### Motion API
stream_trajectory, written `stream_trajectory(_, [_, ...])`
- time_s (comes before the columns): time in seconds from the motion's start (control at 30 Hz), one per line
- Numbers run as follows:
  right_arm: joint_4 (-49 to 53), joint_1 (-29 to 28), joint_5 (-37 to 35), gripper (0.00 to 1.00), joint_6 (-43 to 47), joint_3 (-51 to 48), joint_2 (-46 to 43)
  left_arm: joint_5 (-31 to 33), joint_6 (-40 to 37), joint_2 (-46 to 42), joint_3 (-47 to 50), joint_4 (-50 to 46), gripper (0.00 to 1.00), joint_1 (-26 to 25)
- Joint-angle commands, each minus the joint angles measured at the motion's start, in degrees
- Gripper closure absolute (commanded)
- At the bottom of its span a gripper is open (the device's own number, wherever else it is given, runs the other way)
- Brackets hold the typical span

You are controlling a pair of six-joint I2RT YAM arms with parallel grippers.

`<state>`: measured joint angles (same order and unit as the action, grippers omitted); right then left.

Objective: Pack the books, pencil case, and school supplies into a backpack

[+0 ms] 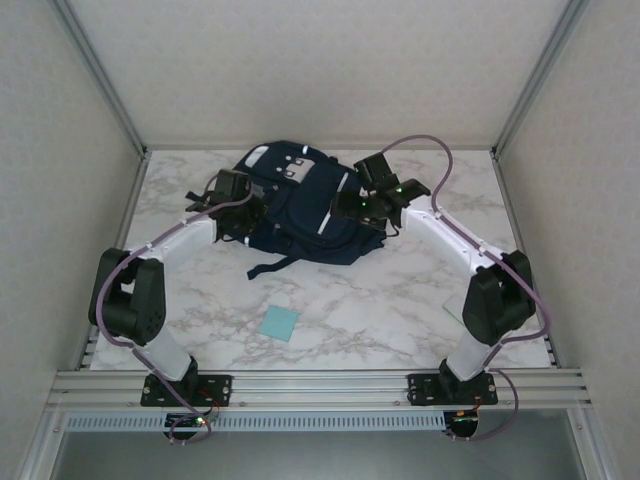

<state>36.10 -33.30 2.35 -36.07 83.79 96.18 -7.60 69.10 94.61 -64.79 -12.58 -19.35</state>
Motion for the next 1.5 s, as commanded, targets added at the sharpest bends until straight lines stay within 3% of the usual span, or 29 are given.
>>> stream_trajectory(0.0, [-6.28, -3.89, 6.03, 0.27, -5.85, -1.46, 0.18, -0.59, 3.54, -4.30, -0.73, 0.91, 1.00, -1.84])
stream_trajectory(0.17, [-17.22, -11.20, 6.62, 0.48, -10.73, -0.67, 5.85, -0.75, 6.25, -5.46, 0.64, 2.07, 1.00, -3.25])
stream_trajectory(0.33, [-19.46, -15.30, 2.41, 0.59, -12.49, 2.67, 11.50, -0.41, 6.40, -5.99, 0.67, 1.38, 1.00, -4.63])
stream_trajectory(0.57, [-23.15, -16.52, -3.27, 0.60, -17.61, 0.18, 15.26, -0.04, 7.19, -7.07, 1.78, 2.38, 1.00, -5.65])
stream_trajectory(0.7, [-24.68, -16.52, -7.32, 0.56, -16.84, 1.58, 18.18, -0.81, 7.50, -7.07, 1.74, 2.55, 1.00, -5.96])
stream_trajectory(0.97, [-23.69, -16.28, -16.98, 0.60, -14.66, 6.67, 22.29, -3.19, 8.24, -7.59, 1.84, 2.13, 1.00, -6.75])
stream_trajectory(1.07, [-23.88, -15.91, -16.42, 0.69, -14.08, 7.09, 22.06, -2.41, 8.18, -8.25, 2.30, 1.85, 1.00, -6.71])
stream_trajectory(1.3, [-23.00, -15.47, -12.21, 0.99, -9.17, 4.78, 19.17, -0.65, 5.76, -6.69, 2.11, 1.48, 1.00, -3.84])
stream_trajectory(1.47, [-18.92, -14.37, -2.19, 1.00, -4.35, 2.67, 17.31, 0.43, 1.12, -4.39, -0.27, -0.23, 1.00, -1.46])
